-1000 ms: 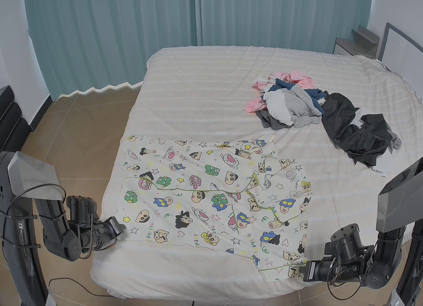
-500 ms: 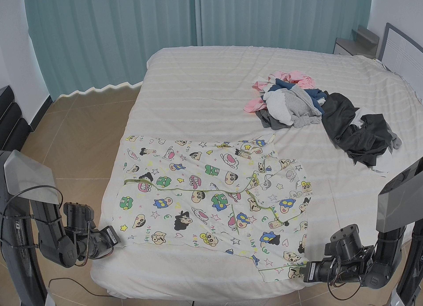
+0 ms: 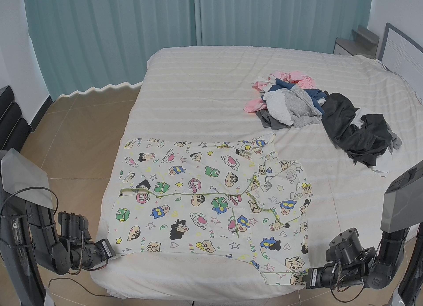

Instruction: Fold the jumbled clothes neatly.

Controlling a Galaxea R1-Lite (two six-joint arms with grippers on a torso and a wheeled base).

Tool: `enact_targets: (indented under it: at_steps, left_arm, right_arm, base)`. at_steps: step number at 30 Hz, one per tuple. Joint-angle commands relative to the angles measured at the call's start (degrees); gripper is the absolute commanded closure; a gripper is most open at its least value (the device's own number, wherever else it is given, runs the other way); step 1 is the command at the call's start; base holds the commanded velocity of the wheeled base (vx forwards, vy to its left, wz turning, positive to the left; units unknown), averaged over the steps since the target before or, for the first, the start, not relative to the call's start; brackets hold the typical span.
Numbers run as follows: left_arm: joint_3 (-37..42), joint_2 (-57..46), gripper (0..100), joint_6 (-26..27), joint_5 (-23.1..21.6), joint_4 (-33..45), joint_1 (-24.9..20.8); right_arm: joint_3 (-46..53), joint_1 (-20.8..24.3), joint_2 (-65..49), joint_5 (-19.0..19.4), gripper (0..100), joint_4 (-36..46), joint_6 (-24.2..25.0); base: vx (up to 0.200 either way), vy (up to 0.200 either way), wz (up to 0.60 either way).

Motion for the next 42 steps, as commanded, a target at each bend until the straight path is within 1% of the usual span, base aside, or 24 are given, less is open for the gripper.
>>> enact_targets:
  at_steps: [1, 19, 20, 22, 23, 31, 32, 33, 34, 37, 40, 42]
  left_arm:
    - [0.88, -0.11, 100, 0.02, 0.01, 0.0, 0.3]
    - [1.23, -0.02, 100, 0.02, 0.01, 0.0, 0.48]
    - [1.32, 0.16, 100, 0.11, 0.01, 0.0, 0.48]
    - [1.32, 0.16, 100, 0.11, 0.1, 0.0, 0.39]
    - [1.32, 0.16, 0, 0.11, 0.1, 0.0, 0.39]
    - [1.32, -0.37, 0, -0.07, 0.71, -0.53, 0.48]
    - [2.02, -2.13, 0, -0.51, 0.8, -2.72, 1.0]
    - [2.02, -2.13, 0, -0.51, 0.8, -2.72, 1.0]
    - [2.64, -3.98, 0, -0.51, 0.71, -4.74, 1.8]
    - [4.48, -7.84, 0, -0.77, 0.27, -8.17, 2.24]
    - [5.89, -11.09, 0, -1.65, 0.1, -10.37, 2.15]
    - [5.89, -13.56, 0, -4.38, 0.18, -11.69, 2.24]
  right_arm:
    - [1.01, 0.99, 0.2, 0.08, 100, 0.19, 0.16]
    - [1.01, 1.52, 0.55, -0.1, 100, 0.55, 1.04]
    - [1.01, 1.52, 0.55, -0.1, 0, 0.55, 1.04]
    - [1.01, 1.52, 0.55, -0.1, 0, 0.55, 1.04]
    - [1.01, 1.52, 0.46, -0.19, 0, 0.55, 1.04]
    - [1.01, 1.52, -0.33, -0.71, 0, 0.46, 2.44]
    - [1.01, 1.61, -0.42, -3.44, 0, -0.07, 3.59]
    - [1.01, 1.61, -0.42, -3.44, 0, -0.07, 3.59]
    - [1.01, 1.96, -0.42, -5.46, 0, -0.51, 4.29]
    - [1.01, 3.1, -2.0, -8.1, 0, -3.76, 6.31]
    - [1.01, 2.93, -7.89, -8.8, 0, -4.9, 6.49]
    - [1.01, 2.75, -11.67, -8.71, 0, -4.64, 6.31]
  base:
    - [0.0, 0.0, 0.0]
    - [0.0, 0.0, 0.0]
    - [0.0, 0.0, 0.0]
    - [0.0, 0.0, 0.0]
    - [0.0, 0.0, 0.0]
    - [0.0, 0.0, 0.0]
    - [0.0, 0.0, 0.0]
    - [0.0, 0.0, 0.0]
    - [0.0, 0.0, 0.0]
    - [0.0, 0.0, 0.0]
    - [0.0, 0.0, 0.0]
    - [0.0, 0.0, 0.0]
